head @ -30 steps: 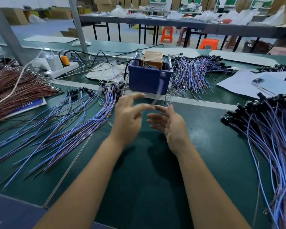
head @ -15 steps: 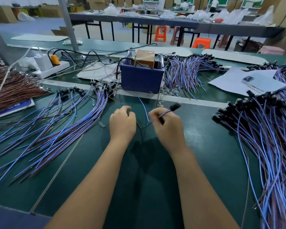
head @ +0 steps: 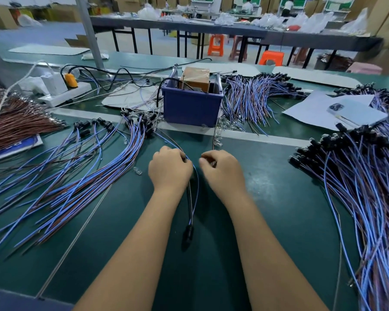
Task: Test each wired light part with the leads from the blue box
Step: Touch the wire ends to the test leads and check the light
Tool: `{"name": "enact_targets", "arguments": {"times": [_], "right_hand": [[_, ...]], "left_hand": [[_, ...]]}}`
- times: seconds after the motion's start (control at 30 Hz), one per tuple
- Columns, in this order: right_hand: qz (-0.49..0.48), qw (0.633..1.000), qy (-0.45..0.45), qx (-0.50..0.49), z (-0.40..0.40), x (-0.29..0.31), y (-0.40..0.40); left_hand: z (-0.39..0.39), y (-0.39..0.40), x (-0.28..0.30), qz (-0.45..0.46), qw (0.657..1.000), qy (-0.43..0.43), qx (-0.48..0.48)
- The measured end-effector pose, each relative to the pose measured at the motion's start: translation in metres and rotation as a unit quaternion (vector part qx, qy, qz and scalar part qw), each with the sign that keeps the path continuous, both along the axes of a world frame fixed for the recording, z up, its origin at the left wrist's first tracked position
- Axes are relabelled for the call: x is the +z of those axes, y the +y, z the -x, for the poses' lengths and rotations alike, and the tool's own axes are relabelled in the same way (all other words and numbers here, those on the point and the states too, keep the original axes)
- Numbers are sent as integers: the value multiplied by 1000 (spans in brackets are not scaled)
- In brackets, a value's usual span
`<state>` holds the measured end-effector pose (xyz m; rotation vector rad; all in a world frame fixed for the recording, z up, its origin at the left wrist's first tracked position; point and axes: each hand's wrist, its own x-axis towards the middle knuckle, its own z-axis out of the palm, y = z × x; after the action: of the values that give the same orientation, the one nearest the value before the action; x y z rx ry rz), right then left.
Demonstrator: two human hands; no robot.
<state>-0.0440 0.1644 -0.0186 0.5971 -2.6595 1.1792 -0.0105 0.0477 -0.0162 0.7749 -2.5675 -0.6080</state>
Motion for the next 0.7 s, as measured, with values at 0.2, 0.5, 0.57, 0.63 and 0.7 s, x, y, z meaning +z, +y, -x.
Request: {"name": "enact_targets", "arguments": {"times": [0.2, 0.5, 0.57, 0.63, 0.7], "right_hand": [[-178, 982, 26, -53, 4, 1, -20], [-235, 966, 74, -83, -5, 4, -8], [-212, 971, 65, -90, -6, 3, -7], [-148, 981, 57, -110, -5, 2, -4], [-54, 989, 32, -130, -3, 3, 1]], "left_hand": [[-1, 0, -4, 39, 999, -3, 29], [-2, 4, -8, 140, 988, -59, 19], [-2, 4, -8, 146, 987, -67, 19], [-4, 3, -5, 119, 992, -45, 19], [-5, 2, -3, 28, 999, 34, -1]]}}
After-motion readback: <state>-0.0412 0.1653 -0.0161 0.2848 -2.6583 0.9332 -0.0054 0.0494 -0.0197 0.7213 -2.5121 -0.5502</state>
